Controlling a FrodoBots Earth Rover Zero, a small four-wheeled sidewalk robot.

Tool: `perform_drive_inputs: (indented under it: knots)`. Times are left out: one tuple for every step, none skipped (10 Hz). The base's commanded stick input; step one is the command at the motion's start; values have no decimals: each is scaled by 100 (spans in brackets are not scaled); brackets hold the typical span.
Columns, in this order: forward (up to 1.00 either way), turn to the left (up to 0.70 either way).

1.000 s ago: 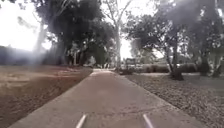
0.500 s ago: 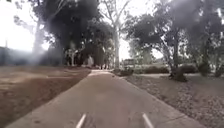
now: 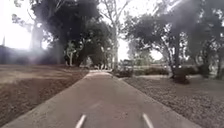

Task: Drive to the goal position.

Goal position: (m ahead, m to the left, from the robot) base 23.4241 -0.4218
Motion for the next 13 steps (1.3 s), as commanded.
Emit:
perform_drive_inputs:
  knots:
    - [70,-19]
    - [70,-9]
    - [70,0]
    - [70,0]
    - [70,0]
    - [70,0]
    - [70,0]
    - [70,0]
    - [70,0]
    - [70,0]
    - [70,0]
    - [70,0]
    - [70,0]
